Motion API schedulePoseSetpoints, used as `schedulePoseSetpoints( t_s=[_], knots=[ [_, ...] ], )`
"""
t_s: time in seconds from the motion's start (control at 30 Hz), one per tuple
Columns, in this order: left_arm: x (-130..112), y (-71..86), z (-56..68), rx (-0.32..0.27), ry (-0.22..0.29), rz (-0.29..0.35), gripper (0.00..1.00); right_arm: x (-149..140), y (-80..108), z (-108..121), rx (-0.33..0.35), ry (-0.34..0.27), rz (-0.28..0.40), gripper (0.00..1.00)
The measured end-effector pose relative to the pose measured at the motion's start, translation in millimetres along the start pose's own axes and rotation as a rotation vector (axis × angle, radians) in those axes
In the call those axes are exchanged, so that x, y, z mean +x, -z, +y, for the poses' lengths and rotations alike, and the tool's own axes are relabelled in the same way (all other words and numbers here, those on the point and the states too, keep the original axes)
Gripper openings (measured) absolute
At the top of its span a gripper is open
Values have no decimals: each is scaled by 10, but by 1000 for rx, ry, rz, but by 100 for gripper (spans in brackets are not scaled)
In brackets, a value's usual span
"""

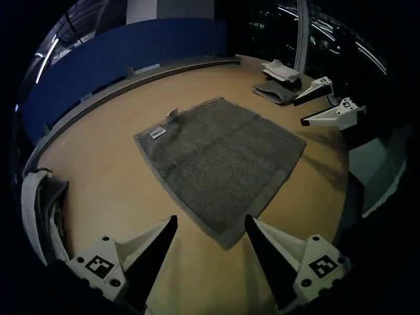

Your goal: Fold towel

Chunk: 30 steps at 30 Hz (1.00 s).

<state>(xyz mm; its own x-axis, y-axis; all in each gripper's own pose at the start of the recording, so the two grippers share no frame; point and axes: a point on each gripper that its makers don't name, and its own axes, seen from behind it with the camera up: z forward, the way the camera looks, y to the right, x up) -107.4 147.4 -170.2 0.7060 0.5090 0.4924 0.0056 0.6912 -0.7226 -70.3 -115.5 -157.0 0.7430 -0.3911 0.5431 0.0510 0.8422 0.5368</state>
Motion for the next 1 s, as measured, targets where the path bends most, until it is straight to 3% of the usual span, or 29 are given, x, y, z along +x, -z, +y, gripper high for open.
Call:
schedulePoseSetpoints(
  t_s=[0.43,0.7,0.9,1.0],
  knots=[
    [-177,-56,123,-6,-21,-50,95,-384,-57,-127,19,28,-70,97],
    [-251,-60,174,-3,-1,-80,93,-529,-62,-156,29,7,-102,83],
    [-287,-89,246,-8,-5,-92,81,-662,-31,-244,73,21,-142,67],
    [-297,-105,251,0,-8,-96,76,-711,-23,-280,88,25,-157,65]
  ],
)
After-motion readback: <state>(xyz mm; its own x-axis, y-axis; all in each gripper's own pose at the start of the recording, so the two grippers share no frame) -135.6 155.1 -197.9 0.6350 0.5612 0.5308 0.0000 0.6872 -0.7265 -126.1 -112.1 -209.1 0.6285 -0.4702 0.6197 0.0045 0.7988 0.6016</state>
